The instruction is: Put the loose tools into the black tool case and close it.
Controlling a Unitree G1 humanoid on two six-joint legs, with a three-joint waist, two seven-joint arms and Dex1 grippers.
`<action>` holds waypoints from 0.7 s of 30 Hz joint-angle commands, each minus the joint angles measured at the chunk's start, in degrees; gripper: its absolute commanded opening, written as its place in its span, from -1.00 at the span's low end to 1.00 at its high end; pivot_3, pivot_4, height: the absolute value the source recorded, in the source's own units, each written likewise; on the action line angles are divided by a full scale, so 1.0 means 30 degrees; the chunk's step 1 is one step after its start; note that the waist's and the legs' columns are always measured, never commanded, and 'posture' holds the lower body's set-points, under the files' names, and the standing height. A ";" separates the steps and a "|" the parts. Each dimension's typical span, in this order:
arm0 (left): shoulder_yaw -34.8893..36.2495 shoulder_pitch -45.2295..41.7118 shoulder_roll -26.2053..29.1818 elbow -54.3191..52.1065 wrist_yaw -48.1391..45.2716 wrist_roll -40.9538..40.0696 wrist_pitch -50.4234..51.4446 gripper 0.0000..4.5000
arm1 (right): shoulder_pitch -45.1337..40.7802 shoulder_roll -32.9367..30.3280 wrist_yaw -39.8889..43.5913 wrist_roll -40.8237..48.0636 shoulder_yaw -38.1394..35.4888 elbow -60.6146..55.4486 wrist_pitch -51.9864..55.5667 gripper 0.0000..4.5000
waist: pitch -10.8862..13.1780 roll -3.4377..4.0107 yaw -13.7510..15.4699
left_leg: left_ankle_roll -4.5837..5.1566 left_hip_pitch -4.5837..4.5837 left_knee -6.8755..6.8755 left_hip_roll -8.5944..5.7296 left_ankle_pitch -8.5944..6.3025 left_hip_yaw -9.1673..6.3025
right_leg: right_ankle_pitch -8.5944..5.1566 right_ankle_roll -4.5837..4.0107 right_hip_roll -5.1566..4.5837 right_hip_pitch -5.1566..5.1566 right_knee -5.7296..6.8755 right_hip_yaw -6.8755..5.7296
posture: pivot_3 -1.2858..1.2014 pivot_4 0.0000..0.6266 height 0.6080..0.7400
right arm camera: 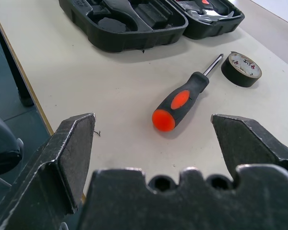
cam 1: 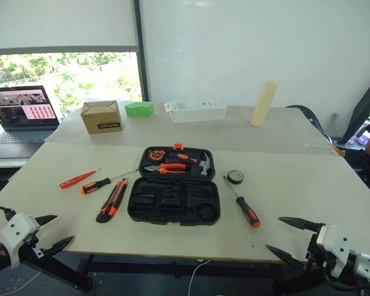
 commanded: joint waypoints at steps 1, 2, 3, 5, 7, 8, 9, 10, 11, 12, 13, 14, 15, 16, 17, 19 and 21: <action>0.0636 -0.0114 0.0203 -0.0792 0.0220 -0.0663 0.0697 0.97 | -0.0382 0.0108 -0.0281 0.0231 -0.0077 -0.0583 -0.0136 0.99 | 0.0000 0.0000 0.0001 | 0.0000 0.0000 0.0000 0.0000 0.0000 0.0000 | 0.0000 0.0000 0.0000 0.0000 0.0000 0.0001 | 0.03 -0.52 1.00; 0.0997 -0.0079 0.0245 -0.1100 0.0138 -0.1442 0.1912 0.97 | -0.0685 0.0416 -0.0487 0.0326 0.0060 -0.0732 -0.0351 0.99 | 0.0000 -0.0001 0.0001 | 0.0000 0.0000 0.0000 0.0000 0.0000 0.0000 | 0.0000 0.0000 0.0000 0.0000 0.0000 0.0001 | 0.03 -0.52 1.00; 0.1613 -0.0123 0.0186 -0.1377 0.0305 -0.2350 0.3049 0.97 | -0.1017 0.0737 -0.0696 0.0507 0.0213 -0.0984 -0.0473 0.99 | -0.0002 -0.0010 -0.0033 | 0.0000 0.0000 0.0000 0.0001 0.0000 0.0000 | 0.0000 0.0001 0.0002 0.0000 0.0001 -0.0002 | 0.03 -0.52 1.00; 0.3205 0.0243 0.0214 -0.1106 0.1319 -0.3270 0.4855 0.97 | -0.1724 0.1249 -0.0925 0.2725 0.0571 -0.2603 0.1223 0.99 | 0.0001 -0.0013 -0.0168 | -0.0011 0.0000 0.0007 0.0030 0.0006 -0.0001 | 0.0007 -0.0009 0.0028 -0.0008 0.0014 -0.0001 | 0.03 -0.52 1.00; 0.4387 0.0422 -0.0002 -0.0733 0.2502 -0.3865 0.6443 0.97 | -0.2339 0.1773 -0.1358 0.3979 0.0795 -0.3836 0.2080 0.99 | 0.0001 -0.0003 -0.0346 | -0.0019 0.0003 0.0002 0.0046 0.0011 -0.0005 | 0.0009 -0.0020 0.0035 -0.0021 0.0030 0.0007 | 0.03 -0.52 1.00; 0.4828 0.0440 -0.0127 -0.0552 0.2911 -0.4305 0.7484 0.97 | -0.2746 0.2077 -0.1635 0.3875 0.1034 -0.4318 0.1877 0.99 | 0.0001 -0.0001 -0.0367 | -0.0019 0.0005 0.0001 0.0049 0.0011 -0.0006 | 0.0006 -0.0026 0.0038 -0.0020 0.0036 0.0006 | 0.03 -0.52 1.00; 0.4999 0.0640 -0.0188 -0.0445 0.2930 -0.4462 0.8129 0.97 | -0.3264 0.2453 -0.2103 0.3592 0.1354 -0.4780 0.1748 0.99 | 0.0001 -0.0001 -0.0397 | -0.0019 0.0008 -0.0002 0.0047 0.0011 -0.0012 | 0.0003 -0.0029 0.0037 -0.0017 0.0040 0.0001 | 0.03 -0.52 1.00; 0.5029 0.0867 -0.0196 -0.0485 0.2831 -0.4541 0.8643 0.97 | -0.3686 0.2772 -0.2519 0.3425 0.1599 -0.5141 0.1773 0.99 | 0.0002 0.0000 -0.0423 | -0.0020 0.0010 -0.0001 0.0046 0.0012 -0.0012 | 0.0003 -0.0029 0.0038 -0.0014 0.0041 -0.0002 | 0.03 -0.52 1.00; 0.4928 0.1072 -0.0186 -0.0668 0.2640 -0.4496 0.8925 0.97 | -0.4046 0.3042 -0.2854 0.3279 0.1828 -0.5408 0.1857 0.99 | 0.0003 0.0003 -0.0412 | -0.0021 0.0011 0.0001 0.0045 0.0012 -0.0005 | 0.0003 -0.0028 0.0038 -0.0017 0.0044 -0.0001 | 0.03 -0.52 1.00; 0.4776 0.1198 -0.0173 -0.0927 0.2453 -0.4441 0.9075 0.97 | -0.4322 0.3240 -0.3075 0.3086 0.2061 -0.5597 0.1899 0.99 | 0.0003 -0.0001 -0.0411 | -0.0021 0.0010 0.0001 0.0036 0.0012 -0.0002 | 0.0003 -0.0027 0.0030 -0.0017 0.0045 -0.0005 | 0.03 -0.52 1.00; 0.4495 0.1040 -0.0101 -0.1300 0.2419 -0.4406 0.9319 0.97 | -0.4488 0.3367 -0.3166 0.2939 0.2314 -0.5698 0.1928 0.99 | 0.0002 -0.0011 -0.0359 | -0.0023 0.0007 0.0001 0.0034 0.0010 0.0003 | 0.0002 -0.0027 0.0029 -0.0022 0.0045 -0.0007 | 0.03 -0.52 1.00; 0.4178 0.0741 -0.0010 -0.1659 0.2387 -0.4358 0.9464 0.97 | -0.4529 0.3442 -0.3194 0.2841 0.2480 -0.5720 0.1938 0.99 | 0.0000 -0.0029 -0.0226 | -0.0024 0.0001 0.0001 0.0031 0.0010 0.0000 | 0.0002 -0.0027 0.0026 -0.0020 0.0040 -0.0018 | 0.03 -0.52 1.00; 0.3693 0.0184 0.0220 -0.1986 0.2443 -0.4301 0.9913 0.97 | -0.4447 0.3417 -0.3098 0.2748 0.2603 -0.5648 0.1892 0.99 | -0.0001 -0.0039 -0.0095 | -0.0028 -0.0001 0.0004 0.0020 0.0012 -0.0013 | 0.0001 -0.0029 0.0019 -0.0017 0.0042 -0.0043 | 0.03 -0.52 1.00; 0.3092 -0.0492 0.0517 -0.2185 0.2503 -0.4088 1.0197 0.97 | -0.4283 0.3381 -0.2968 0.2681 0.2637 -0.5506 0.1764 0.99 | -0.0003 -0.0046 0.0129 | -0.0033 -0.0004 0.0006 0.0019 0.0014 -0.0014 | 0.0001 -0.0032 0.0016 -0.0018 0.0038 -0.0055 | 0.03 -0.52 1.00; 0.2418 -0.1242 0.0820 -0.2267 0.2512 -0.3667 1.0116 0.97 | -0.4125 0.3346 -0.2866 0.2636 0.2603 -0.5359 0.1648 0.99 | 0.0000 -0.0040 0.0218 | -0.0037 -0.0006 0.0009 0.0010 0.0016 -0.0026 | 0.0001 -0.0034 0.0004 -0.0001 0.0031 -0.0077 | 0.03 -0.52 1.00; 0.1087 -0.3320 0.1314 -0.2078 0.2786 -0.3036 1.0592 0.97 | -0.3867 0.3268 -0.2720 0.2606 0.2496 -0.5146 0.1599 0.99 | 0.0007 -0.0037 0.0550 | -0.0050 -0.0006 0.0025 -0.0006 0.0023 -0.0029 | 0.0001 -0.0037 -0.0011 -0.0003 0.0014 -0.0147 | 0.03 -0.52 1.00; -0.1229 -0.5861 0.2088 -0.1297 0.2690 -0.1353 1.0470 0.97 | -0.3705 0.3183 -0.2598 0.2523 0.2400 -0.4952 0.1509 0.99 | -0.0013 -0.0072 0.0562 | -0.0077 -0.0019 0.0030 0.0000 0.0040 -0.0032 | 0.0007 -0.0062 -0.0004 0.0038 0.0020 -0.0181 | 0.03 -0.52 1.00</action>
